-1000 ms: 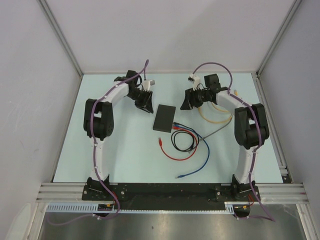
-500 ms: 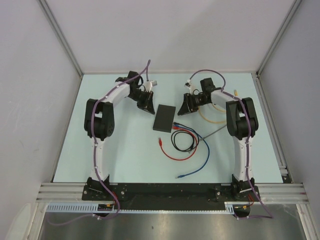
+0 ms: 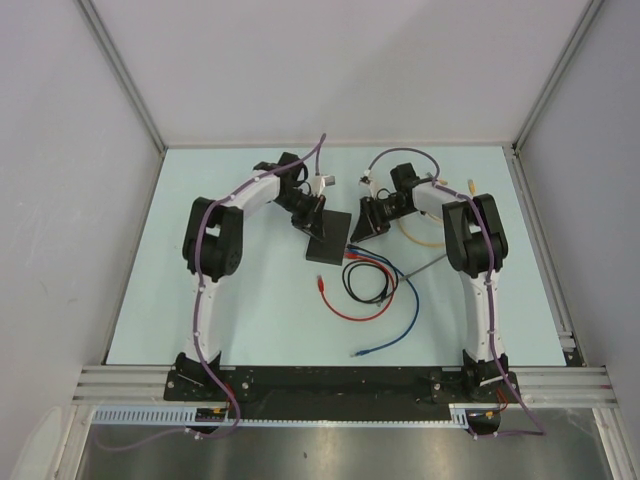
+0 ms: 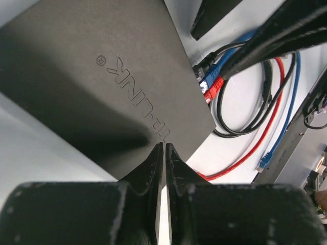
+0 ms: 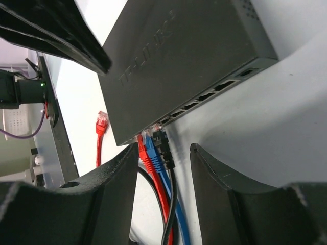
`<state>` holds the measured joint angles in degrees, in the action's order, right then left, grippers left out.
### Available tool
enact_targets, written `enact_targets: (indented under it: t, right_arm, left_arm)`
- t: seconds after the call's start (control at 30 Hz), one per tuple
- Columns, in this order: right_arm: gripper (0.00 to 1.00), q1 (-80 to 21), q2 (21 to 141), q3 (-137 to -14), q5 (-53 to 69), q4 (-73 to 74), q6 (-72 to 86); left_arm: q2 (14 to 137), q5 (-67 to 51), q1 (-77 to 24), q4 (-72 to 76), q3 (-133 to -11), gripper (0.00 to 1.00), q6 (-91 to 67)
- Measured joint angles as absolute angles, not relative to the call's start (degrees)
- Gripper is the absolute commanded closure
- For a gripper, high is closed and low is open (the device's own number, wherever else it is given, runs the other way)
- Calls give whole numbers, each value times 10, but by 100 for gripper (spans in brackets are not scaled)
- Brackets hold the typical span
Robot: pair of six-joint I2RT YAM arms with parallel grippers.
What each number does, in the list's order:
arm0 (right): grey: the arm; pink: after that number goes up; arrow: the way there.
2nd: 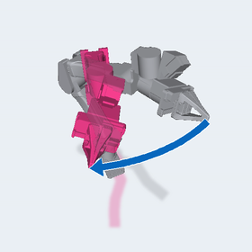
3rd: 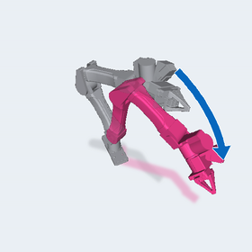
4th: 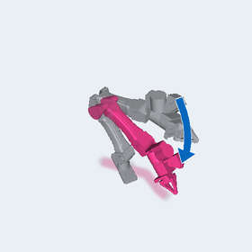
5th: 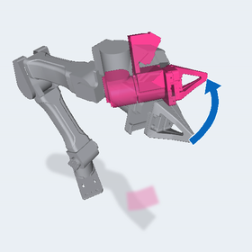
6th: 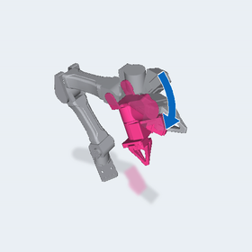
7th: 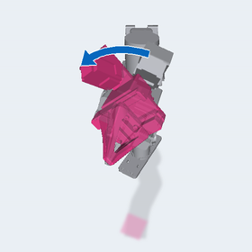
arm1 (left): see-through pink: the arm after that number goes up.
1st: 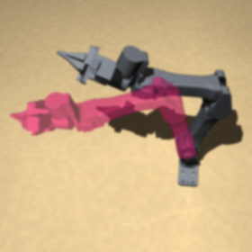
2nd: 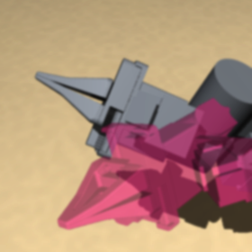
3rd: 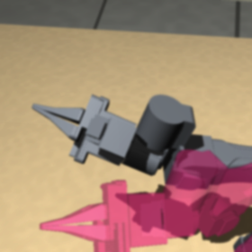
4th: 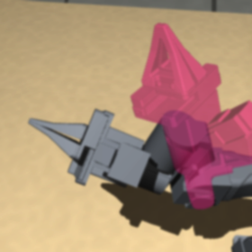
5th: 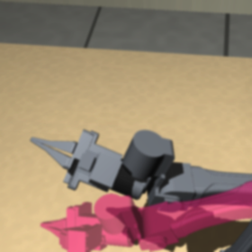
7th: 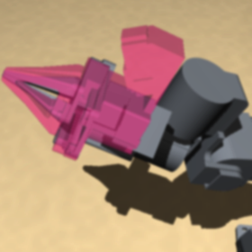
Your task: Pull the plug from the switch port
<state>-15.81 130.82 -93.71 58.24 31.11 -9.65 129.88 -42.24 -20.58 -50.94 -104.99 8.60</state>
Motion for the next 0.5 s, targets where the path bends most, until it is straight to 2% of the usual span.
enact_targets:
  t: [0.5]
  right_arm:
    - [59, -170, 1320, -944, 584, 327, -122]
  left_arm:
    - [1313, -415, -211, -510, -1050, 90, 84]
